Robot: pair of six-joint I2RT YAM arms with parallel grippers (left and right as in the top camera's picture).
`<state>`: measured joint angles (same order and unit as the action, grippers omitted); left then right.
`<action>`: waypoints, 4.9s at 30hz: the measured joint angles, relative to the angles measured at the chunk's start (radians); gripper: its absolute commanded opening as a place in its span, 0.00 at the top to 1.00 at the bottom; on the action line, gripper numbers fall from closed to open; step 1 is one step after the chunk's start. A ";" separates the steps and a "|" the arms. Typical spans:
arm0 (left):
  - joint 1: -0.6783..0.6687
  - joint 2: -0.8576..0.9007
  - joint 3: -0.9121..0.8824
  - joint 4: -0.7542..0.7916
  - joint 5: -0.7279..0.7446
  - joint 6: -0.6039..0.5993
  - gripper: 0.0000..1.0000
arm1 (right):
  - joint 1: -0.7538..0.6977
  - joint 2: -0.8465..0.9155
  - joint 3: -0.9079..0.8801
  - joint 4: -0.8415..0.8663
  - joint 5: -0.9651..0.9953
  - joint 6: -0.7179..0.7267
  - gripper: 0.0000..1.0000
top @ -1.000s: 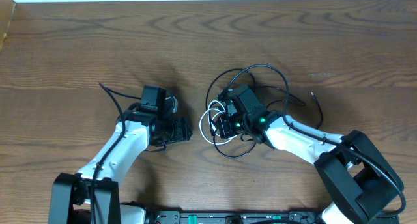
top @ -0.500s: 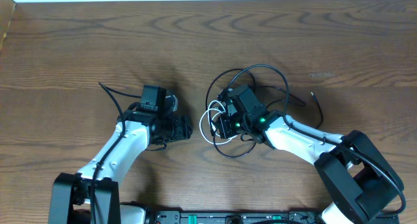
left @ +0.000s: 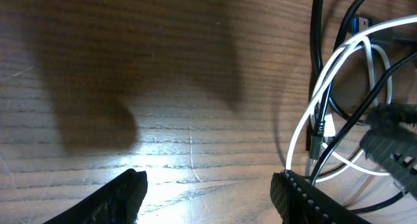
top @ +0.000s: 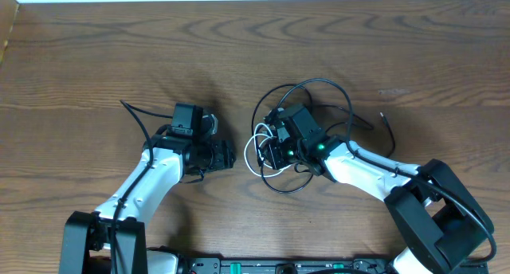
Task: Untangle cables
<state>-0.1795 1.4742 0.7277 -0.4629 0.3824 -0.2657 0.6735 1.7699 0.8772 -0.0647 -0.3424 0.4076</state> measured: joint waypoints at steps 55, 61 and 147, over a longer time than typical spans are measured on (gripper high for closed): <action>0.000 0.000 -0.067 0.109 -0.022 0.001 0.57 | -0.010 0.000 0.000 -0.006 -0.018 -0.032 0.68; 0.000 0.000 -0.067 0.109 -0.023 0.000 0.54 | -0.045 -0.034 0.000 -0.024 -0.066 -0.048 0.69; 0.000 0.042 -0.064 0.003 0.194 -0.044 0.22 | -0.086 -0.141 -0.003 0.265 -0.631 -0.014 0.99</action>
<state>-0.1795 1.5158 0.6636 -0.4603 0.5766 -0.3099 0.5877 1.6287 0.8738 0.2001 -0.9730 0.3931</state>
